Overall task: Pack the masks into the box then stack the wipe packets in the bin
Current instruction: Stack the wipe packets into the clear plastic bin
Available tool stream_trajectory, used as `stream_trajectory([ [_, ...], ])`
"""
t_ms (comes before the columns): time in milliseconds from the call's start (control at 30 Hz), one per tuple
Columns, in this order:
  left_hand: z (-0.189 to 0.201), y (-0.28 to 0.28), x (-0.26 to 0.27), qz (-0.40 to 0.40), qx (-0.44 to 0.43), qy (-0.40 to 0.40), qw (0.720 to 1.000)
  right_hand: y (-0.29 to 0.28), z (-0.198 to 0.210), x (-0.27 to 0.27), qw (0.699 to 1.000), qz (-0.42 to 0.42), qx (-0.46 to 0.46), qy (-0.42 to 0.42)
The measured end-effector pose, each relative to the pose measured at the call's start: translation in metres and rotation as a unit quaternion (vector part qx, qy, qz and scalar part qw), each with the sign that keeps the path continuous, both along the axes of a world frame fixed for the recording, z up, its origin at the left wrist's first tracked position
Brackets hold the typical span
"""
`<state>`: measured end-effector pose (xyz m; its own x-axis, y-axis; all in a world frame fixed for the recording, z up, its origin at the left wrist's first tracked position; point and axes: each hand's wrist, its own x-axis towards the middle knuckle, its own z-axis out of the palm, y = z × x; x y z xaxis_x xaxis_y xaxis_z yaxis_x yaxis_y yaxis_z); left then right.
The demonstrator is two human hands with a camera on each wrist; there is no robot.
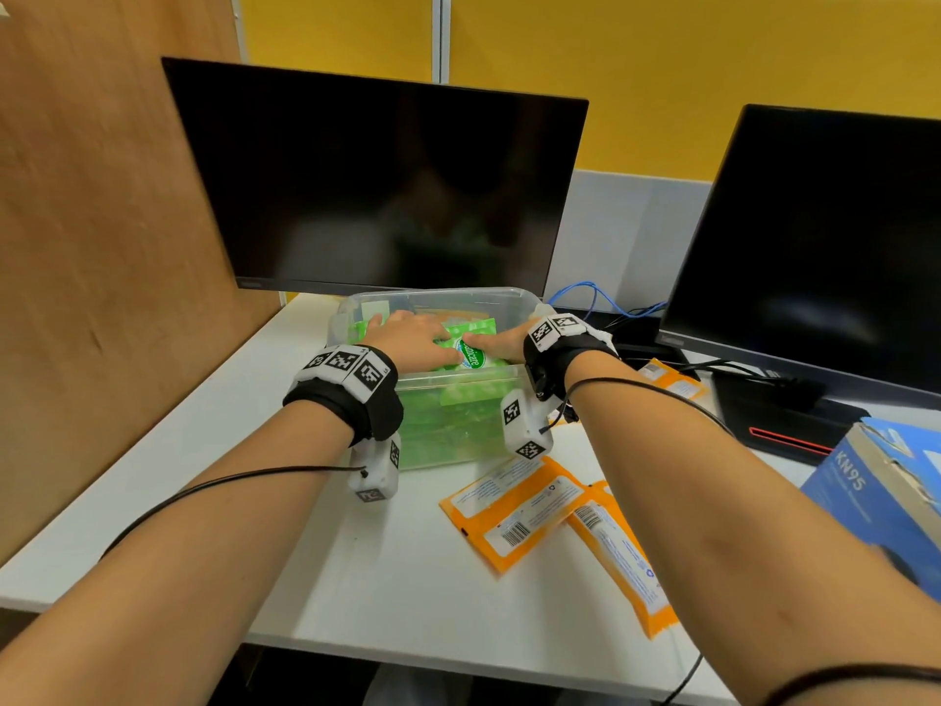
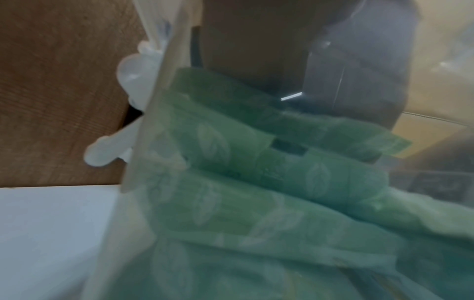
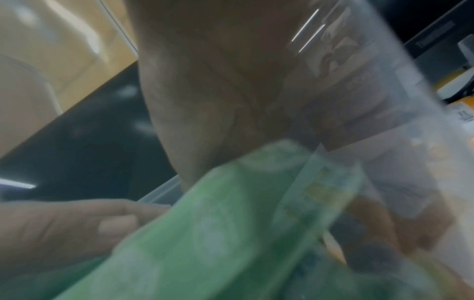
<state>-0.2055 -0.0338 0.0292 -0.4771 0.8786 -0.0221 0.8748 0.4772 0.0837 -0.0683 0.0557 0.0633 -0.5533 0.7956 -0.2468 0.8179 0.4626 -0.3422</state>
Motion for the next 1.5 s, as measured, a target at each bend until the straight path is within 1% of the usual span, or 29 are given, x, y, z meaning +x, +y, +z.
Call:
stream_trajectory([
  [167, 0.0, 0.0, -0.001, -0.009, -0.001, 0.009, 1.0, 0.003, -0.003, -0.003, 1.0, 0.0, -0.007, 0.0],
  [300, 0.001, -0.002, 0.001, -0.028, 0.005, 0.001, 1.0, 0.008, -0.007, -0.006, 0.999, -0.009, -0.005, 0.039],
  [400, 0.0, -0.003, 0.0, -0.022, 0.001, -0.001, 1.0, 0.021, -0.016, -0.014, 0.995, -0.015, -0.033, 0.091],
  [467, 0.001, -0.003, 0.001, -0.018, -0.002, -0.001, 1.0, 0.026, -0.021, -0.017, 0.992, -0.029, -0.057, 0.108],
  [500, 0.001, -0.003, 0.002, -0.018, 0.003, -0.005, 1.0, 0.021, -0.018, -0.016, 0.992, -0.019, -0.078, 0.099],
  [567, 0.001, -0.003, 0.003, -0.011, 0.033, -0.028, 0.999, 0.007, -0.008, -0.008, 0.993, 0.013, -0.103, 0.052],
  [633, 0.0, -0.004, 0.0, 0.021, 0.09, -0.066, 0.994, 0.002, -0.003, -0.002, 0.997, 0.033, -0.068, 0.008],
  [700, 0.0, -0.004, -0.002, 0.064, 0.109, -0.074, 0.989, -0.005, 0.005, 0.006, 0.998, 0.052, -0.04, -0.005],
  [767, -0.002, -0.005, -0.001, 0.087, 0.066, -0.06, 0.992, -0.007, 0.007, 0.008, 0.997, 0.074, -0.024, -0.012],
  [867, 0.002, -0.006, 0.005, 0.086, 0.022, -0.035, 0.995, -0.007, 0.003, 0.004, 0.996, 0.073, -0.04, -0.019],
  [1033, 0.004, -0.01, 0.008, 0.074, -0.003, -0.032, 0.997, 0.005, -0.005, -0.001, 0.997, 0.045, -0.063, 0.025],
  [1167, 0.006, -0.011, 0.009, 0.074, 0.005, -0.038, 0.997, 0.005, -0.008, -0.006, 0.995, 0.06, -0.073, 0.03],
  [1233, 0.006, -0.011, 0.01, 0.075, 0.003, -0.039, 0.996, 0.012, -0.011, -0.013, 0.99, 0.056, -0.075, 0.104],
  [1267, 0.007, -0.011, 0.011, 0.074, 0.002, -0.039, 0.996, 0.017, -0.009, -0.015, 0.979, 0.047, -0.082, 0.18],
  [1300, 0.007, -0.011, 0.011, 0.073, 0.001, -0.039, 0.997, 0.026, -0.006, -0.016, 0.957, 0.026, -0.103, 0.269],
  [1333, 0.007, -0.011, 0.01, 0.071, 0.002, -0.04, 0.997, 0.037, -0.001, -0.015, 0.925, 0.001, -0.126, 0.358],
  [1367, 0.007, -0.011, 0.01, 0.071, 0.005, -0.04, 0.997, 0.046, 0.007, -0.009, 0.895, -0.026, -0.14, 0.423],
  [1400, 0.008, -0.011, 0.009, 0.07, 0.008, -0.04, 0.997, 0.061, 0.013, -0.002, 0.874, -0.053, -0.129, 0.465],
  [1433, 0.008, -0.011, 0.008, 0.07, 0.01, -0.039, 0.997, 0.077, 0.016, 0.008, 0.865, -0.075, -0.108, 0.485],
  [1467, 0.007, -0.011, 0.008, 0.07, 0.01, -0.041, 0.997, 0.092, 0.015, 0.02, 0.866, -0.098, -0.1, 0.48],
  [1500, 0.006, -0.011, 0.007, 0.069, 0.008, -0.043, 0.997, 0.106, 0.009, 0.03, 0.878, -0.12, -0.096, 0.452],
])
